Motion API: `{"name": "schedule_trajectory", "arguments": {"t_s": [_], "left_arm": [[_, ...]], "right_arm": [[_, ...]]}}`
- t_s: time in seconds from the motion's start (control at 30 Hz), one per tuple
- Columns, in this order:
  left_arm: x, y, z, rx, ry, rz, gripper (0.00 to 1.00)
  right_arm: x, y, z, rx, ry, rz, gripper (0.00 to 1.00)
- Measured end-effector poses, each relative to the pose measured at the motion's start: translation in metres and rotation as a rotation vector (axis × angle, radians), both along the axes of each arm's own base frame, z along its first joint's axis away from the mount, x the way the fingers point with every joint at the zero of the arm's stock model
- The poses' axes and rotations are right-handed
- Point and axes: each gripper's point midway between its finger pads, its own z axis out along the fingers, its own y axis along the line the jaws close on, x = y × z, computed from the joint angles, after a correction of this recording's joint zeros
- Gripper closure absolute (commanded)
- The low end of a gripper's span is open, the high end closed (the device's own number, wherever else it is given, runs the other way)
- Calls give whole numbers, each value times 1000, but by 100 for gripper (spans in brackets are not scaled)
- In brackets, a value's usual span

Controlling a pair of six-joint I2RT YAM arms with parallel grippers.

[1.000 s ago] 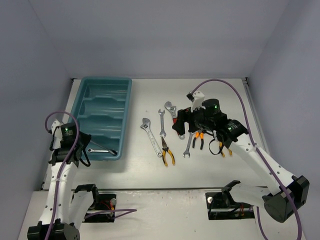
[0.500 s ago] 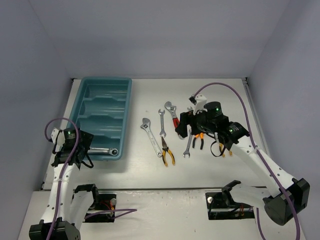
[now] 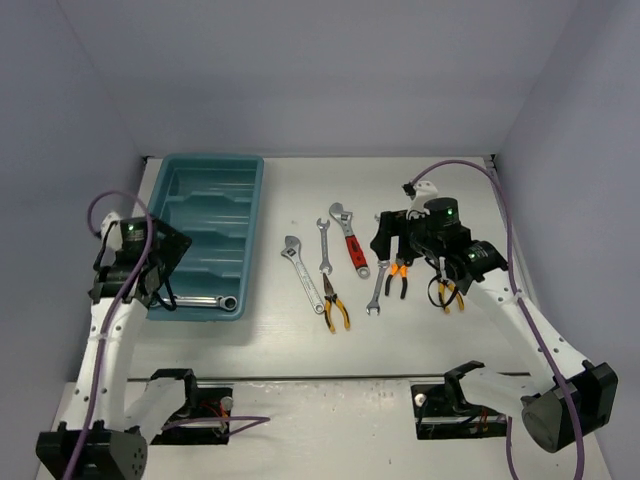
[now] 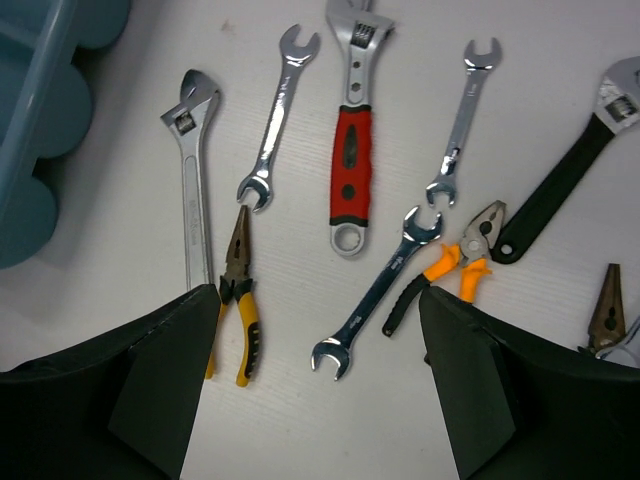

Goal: Sort the tools into containers

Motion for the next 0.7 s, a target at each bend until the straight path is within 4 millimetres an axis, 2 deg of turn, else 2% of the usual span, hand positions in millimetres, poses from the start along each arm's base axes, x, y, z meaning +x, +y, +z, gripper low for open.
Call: {"name": "schedule_trajectory", "arguments": {"t_s": [0.1,0.2,0.33,0.43,0.5,0.57,0.63,0.7], "left_arm": [[15,-64,14,27,4,-238,28],[16,-137,11,53,48,-464,35],[3,-224,-12,123,135,-694,38],[-9,-277,-36,165,201,-812,40],[-19,-304,-62,186,262,-866,40],[-32,-322,-94,214,343,-906,40],[-44,-330,-122,236,420,-925,41],[-55,-334,-142,246,480,-933,42]], "right_arm": [[6,-12,0,-5,0,-58,22],[8,-15,-1,-7,1,-80,23],[9,-20,-1,-13,0,-105,23],[8,-23,2,-11,-9,-122,23],[7,-26,5,-6,-18,-133,23],[5,-28,8,-1,-25,-143,23],[3,-31,11,1,-36,-154,23],[3,-33,13,2,-42,-163,23]]}}
